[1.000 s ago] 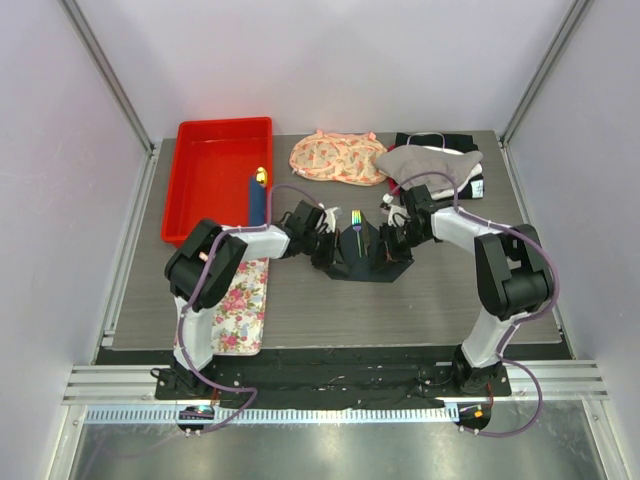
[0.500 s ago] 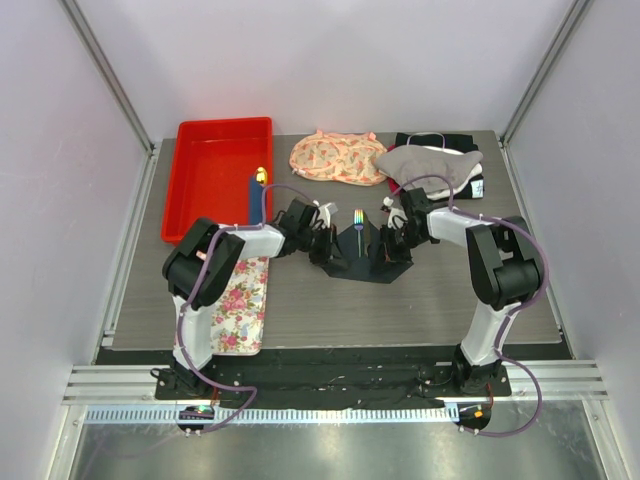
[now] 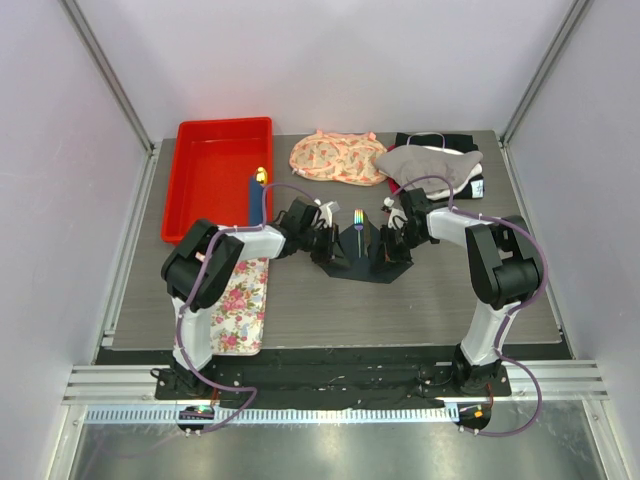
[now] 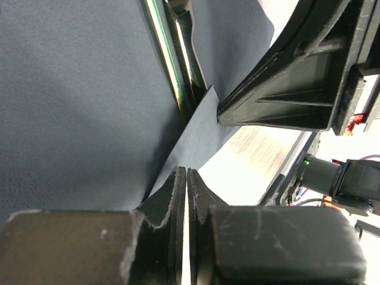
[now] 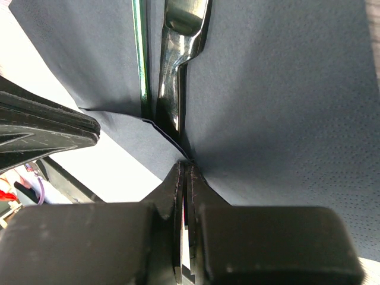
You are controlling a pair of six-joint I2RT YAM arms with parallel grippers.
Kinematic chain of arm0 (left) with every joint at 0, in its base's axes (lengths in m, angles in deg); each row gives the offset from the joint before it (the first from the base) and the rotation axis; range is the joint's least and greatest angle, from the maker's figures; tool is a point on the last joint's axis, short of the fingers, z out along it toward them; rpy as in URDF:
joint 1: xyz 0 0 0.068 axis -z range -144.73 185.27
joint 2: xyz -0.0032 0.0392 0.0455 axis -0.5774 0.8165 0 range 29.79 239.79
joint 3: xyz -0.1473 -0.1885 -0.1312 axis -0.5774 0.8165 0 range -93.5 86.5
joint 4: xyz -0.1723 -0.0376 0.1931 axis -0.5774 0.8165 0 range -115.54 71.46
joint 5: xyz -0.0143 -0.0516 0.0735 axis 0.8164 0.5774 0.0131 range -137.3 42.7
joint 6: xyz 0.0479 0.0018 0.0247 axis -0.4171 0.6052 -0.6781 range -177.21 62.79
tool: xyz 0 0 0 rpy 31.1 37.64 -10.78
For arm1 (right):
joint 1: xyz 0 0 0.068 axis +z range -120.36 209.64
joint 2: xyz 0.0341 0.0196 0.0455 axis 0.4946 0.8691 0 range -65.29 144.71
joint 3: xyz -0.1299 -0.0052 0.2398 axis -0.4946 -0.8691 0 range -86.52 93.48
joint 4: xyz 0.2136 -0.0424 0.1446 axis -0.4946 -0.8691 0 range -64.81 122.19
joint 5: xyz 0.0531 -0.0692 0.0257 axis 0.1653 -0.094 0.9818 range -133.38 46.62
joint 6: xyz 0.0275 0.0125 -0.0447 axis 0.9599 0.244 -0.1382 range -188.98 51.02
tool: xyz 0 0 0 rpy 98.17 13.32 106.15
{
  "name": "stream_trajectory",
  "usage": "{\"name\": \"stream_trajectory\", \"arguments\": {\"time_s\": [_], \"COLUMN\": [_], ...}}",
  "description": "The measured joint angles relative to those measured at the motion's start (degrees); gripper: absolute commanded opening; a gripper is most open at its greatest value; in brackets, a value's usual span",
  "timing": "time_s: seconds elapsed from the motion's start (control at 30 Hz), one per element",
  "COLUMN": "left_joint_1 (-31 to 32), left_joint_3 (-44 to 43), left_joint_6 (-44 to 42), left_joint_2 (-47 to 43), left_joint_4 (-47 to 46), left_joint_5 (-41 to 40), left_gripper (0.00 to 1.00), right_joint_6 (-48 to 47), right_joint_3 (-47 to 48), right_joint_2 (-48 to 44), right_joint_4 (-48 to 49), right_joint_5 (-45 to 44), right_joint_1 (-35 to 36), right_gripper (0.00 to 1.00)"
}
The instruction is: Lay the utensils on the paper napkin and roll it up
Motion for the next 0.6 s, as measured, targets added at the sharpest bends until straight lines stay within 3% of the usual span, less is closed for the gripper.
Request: {"name": "stream_trajectory", "arguments": {"time_s": [0.3, 0.6], "left_joint_1": [0.1, 0.2], "left_joint_3": [0.3, 3.9], "left_joint_6": [0.1, 11.7], "left_joint_2": [0.0, 0.2], "left_joint_4": [-0.5, -19.3], "left_joint_5": [-0.1, 6.1], "left_gripper": [0.15, 0.13], "right_joint_6": [0.0, 0.0], "right_joint_3": [0.0, 0.1], "right_joint_2": [0.0, 0.0], "right_joint_4": [0.2, 0.3], "right_joint_5": [-0.9, -1.0], "right_joint_1": [0.7, 1.0], "right_gripper": [0.01, 0.01]}}
